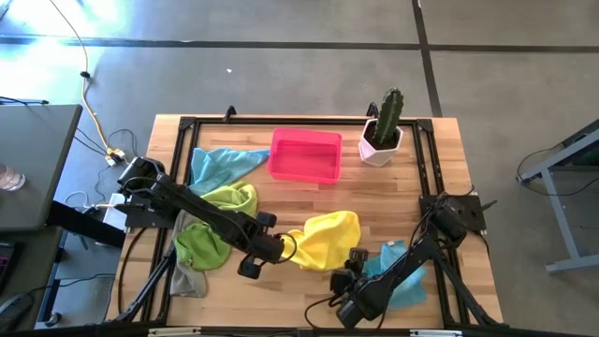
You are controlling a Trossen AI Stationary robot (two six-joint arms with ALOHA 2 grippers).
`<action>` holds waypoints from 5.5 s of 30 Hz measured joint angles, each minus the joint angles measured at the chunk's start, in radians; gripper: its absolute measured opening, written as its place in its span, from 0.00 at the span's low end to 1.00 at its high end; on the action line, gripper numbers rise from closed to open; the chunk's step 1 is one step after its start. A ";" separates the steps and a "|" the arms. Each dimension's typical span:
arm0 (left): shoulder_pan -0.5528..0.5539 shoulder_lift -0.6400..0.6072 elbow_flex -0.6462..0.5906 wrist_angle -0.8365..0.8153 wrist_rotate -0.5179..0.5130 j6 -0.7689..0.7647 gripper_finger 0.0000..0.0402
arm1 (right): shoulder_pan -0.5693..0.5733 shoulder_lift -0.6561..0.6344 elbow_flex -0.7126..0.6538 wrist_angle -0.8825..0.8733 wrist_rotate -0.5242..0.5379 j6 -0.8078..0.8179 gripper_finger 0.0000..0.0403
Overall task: Fold microfiber towels
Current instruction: Fold the yellow microfiber cloth on the table
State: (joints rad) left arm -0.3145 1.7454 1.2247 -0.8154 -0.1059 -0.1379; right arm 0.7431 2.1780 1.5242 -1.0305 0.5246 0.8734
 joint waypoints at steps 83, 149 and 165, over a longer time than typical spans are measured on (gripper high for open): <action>0.354 -0.262 0.488 -0.520 -0.542 0.179 0.00 | -0.458 -0.389 0.425 -0.540 0.204 -0.751 0.00; 0.256 -0.261 0.519 -0.313 -0.268 0.228 0.00 | -0.372 -0.389 0.425 -0.536 -0.127 -0.295 0.00; 0.333 -0.261 0.519 -0.399 -0.234 0.322 0.00 | -0.463 -0.399 0.426 -0.540 -0.126 -0.568 0.00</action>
State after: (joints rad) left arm 0.0180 1.4849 1.7435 -1.2148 -0.3398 0.1836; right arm 0.2802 1.7791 1.9503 -1.5703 0.3989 0.3051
